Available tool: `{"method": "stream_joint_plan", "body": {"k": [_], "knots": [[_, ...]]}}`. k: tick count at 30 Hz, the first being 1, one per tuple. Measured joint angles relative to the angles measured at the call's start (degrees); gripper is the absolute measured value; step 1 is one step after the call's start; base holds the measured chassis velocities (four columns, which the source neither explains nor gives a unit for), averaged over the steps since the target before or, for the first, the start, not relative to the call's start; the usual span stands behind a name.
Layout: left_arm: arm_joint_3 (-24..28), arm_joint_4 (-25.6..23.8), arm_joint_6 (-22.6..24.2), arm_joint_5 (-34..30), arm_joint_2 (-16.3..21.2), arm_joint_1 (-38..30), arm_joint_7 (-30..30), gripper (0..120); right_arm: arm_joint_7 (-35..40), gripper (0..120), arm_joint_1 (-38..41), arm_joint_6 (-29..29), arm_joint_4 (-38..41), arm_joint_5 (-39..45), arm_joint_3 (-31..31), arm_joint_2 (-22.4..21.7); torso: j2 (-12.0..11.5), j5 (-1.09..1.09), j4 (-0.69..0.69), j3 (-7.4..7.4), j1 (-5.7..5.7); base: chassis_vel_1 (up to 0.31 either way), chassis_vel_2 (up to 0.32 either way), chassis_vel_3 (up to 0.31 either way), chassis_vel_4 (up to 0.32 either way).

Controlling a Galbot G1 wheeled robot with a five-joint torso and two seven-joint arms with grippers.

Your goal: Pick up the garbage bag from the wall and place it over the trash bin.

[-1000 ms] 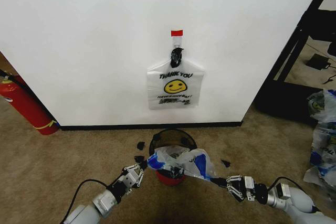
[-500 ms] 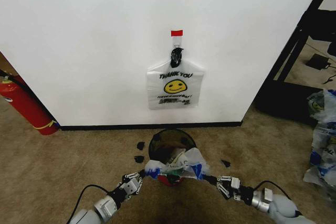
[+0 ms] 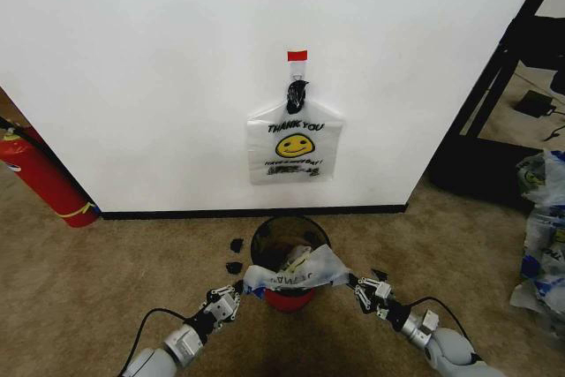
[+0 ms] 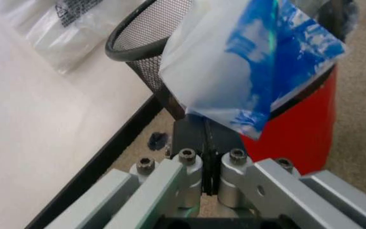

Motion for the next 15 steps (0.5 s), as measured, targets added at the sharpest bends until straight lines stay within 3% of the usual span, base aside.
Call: {"method": "stream_joint_plan", "body": {"k": [8,11,15], "knots": [[0.1,-3.3,-0.3,-0.2,1.5,2.1,0.0,4,-0.7,0,-2.1,-0.4,2.0,1.7,0.5,-0.9,0.0,0.0,-0.01,0.0,0.0,0.0,0.0,0.0,0.0],[-0.7,-5.9,-0.3,-0.1,2.8,4.1,0.0,19,-3.8,0,-3.9,-1.8,4.8,2.6,1.9,-2.9,0.0,-0.01,0.0,0.0,0.0,0.0,0.0,0.0,0.0],[-1.7,-6.8,-0.3,-0.1,4.1,5.3,0.0,30,-7.3,1,-5.1,-3.0,6.3,2.9,3.4,-5.1,0.0,0.04,0.01,0.0,0.0,0.0,0.0,0.0,0.0]]}}
